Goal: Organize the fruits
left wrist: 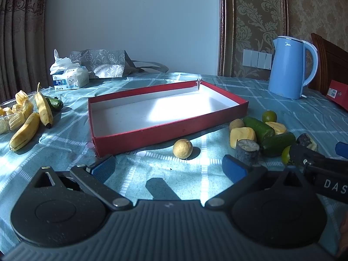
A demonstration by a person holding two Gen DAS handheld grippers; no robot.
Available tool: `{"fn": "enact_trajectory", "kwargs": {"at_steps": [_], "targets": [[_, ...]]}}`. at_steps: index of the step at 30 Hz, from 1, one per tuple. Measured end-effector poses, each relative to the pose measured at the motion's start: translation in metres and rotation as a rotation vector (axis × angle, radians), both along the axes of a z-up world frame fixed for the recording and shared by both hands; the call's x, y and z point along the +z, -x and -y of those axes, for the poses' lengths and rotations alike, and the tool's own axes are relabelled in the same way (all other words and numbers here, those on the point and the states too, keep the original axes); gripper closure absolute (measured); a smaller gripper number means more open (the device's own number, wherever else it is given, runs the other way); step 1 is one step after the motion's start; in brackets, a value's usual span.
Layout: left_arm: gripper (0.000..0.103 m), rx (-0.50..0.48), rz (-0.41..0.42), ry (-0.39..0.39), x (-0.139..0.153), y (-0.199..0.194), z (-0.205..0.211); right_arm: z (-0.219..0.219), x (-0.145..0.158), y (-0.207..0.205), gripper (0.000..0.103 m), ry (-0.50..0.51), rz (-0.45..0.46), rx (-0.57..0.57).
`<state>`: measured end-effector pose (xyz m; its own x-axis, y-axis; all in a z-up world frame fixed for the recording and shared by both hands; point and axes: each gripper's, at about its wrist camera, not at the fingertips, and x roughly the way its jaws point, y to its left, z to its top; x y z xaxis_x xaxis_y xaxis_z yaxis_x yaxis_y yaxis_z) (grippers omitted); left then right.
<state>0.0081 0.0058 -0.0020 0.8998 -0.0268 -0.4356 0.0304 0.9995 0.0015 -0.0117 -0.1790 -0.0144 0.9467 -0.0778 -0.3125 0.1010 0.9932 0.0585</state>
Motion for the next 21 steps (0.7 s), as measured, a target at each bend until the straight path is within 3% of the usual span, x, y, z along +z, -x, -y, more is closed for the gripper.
{"fn": "enact_trajectory", "kwargs": {"at_steps": [10,14,19,21], "targets": [[0.000,0.008,-0.010,0.005,-0.001,-0.002,-0.001,0.002,-0.001,-0.001,0.000,-0.003,-0.021,-0.014],[0.000,0.008,-0.018,0.015,-0.002,-0.003,-0.002,0.005,-0.001,-0.001,0.000,-0.040,-0.021,-0.019],[0.000,0.002,-0.043,0.028,-0.003,-0.006,-0.004,0.014,-0.001,0.010,0.000,-0.135,0.043,-0.028],[0.000,-0.004,-0.052,0.037,-0.004,-0.007,-0.005,0.014,0.000,0.011,0.000,-0.063,0.045,-0.043]]}}
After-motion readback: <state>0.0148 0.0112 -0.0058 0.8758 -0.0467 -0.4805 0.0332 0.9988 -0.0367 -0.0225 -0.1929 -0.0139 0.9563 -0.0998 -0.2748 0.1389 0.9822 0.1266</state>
